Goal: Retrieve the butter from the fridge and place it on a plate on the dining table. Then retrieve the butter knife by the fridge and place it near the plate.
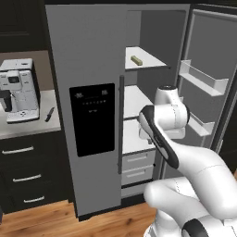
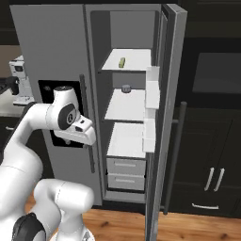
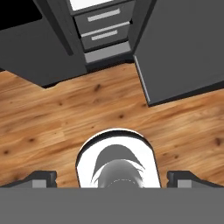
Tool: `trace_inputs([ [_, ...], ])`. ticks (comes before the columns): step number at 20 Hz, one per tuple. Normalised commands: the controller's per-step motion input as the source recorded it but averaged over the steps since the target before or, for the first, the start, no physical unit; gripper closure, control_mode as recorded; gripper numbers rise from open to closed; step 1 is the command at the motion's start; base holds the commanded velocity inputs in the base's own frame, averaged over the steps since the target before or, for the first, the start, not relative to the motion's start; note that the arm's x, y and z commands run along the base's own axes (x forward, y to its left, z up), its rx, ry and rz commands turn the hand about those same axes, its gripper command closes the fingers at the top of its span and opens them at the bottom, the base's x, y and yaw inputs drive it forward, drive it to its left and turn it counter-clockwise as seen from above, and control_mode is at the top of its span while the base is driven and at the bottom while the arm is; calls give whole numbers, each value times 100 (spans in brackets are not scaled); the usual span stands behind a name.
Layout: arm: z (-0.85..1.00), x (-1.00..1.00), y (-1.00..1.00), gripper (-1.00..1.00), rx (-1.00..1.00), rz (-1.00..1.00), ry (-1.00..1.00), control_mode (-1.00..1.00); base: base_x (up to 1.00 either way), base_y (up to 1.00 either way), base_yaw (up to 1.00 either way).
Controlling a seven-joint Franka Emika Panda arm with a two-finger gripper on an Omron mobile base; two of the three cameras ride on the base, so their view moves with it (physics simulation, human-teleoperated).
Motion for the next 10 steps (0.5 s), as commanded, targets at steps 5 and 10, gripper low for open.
trace_inputs([
  [5,0,0,0,-100,0,0,0,-100,0,0,0],
  [10,-2,0,0,-100,0,0,0,100,0,-17,-5],
])
